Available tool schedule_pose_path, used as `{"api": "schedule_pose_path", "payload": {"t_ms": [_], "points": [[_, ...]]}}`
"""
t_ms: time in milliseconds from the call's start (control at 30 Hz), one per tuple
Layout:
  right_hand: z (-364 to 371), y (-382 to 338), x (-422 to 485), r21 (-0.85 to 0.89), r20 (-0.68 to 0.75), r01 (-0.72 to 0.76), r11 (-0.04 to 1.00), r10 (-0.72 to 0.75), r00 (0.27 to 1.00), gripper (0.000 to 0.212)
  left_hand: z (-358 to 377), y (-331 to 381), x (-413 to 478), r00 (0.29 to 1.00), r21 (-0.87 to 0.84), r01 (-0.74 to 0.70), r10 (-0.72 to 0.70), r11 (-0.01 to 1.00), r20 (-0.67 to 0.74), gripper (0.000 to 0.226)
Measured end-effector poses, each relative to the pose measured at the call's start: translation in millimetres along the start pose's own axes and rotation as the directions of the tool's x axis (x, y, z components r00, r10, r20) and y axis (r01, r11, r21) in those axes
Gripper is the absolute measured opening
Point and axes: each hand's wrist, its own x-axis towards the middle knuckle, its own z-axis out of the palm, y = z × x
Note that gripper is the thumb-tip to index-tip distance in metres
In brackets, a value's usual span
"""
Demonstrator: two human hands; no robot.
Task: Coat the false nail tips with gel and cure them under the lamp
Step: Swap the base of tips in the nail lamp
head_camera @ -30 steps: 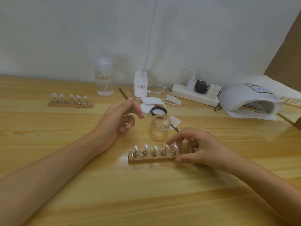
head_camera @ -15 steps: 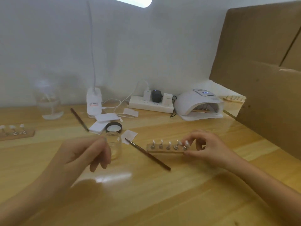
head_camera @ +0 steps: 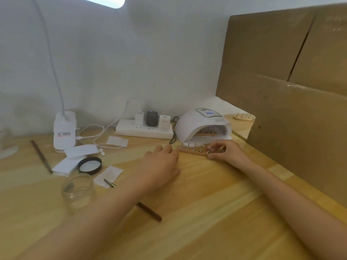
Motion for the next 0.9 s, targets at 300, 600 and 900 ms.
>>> {"api": "schedule_pose_path", "payload": {"t_ms": [300, 600, 900], "points": [[-20, 38, 59, -0.131, -0.201, -0.221, 0.966, 0.192, 0.961, 0.041, 19, -6, 9, 0.998, -0.025, 0.045, -0.046, 0.999, -0.036, 0.045], [0, 39, 68, -0.194, -0.325, -0.223, 0.955, 0.152, 0.933, 0.017, 20, -12, 10, 0.998, -0.114, 0.044, -0.05, 0.992, -0.048, 0.041], [-41, 49, -5, -0.443, -0.268, -0.373, 0.815, 0.276, 0.923, 0.018, 22, -12, 10, 0.997, -0.12, 0.041, -0.048, 0.992, -0.06, 0.044]]}}
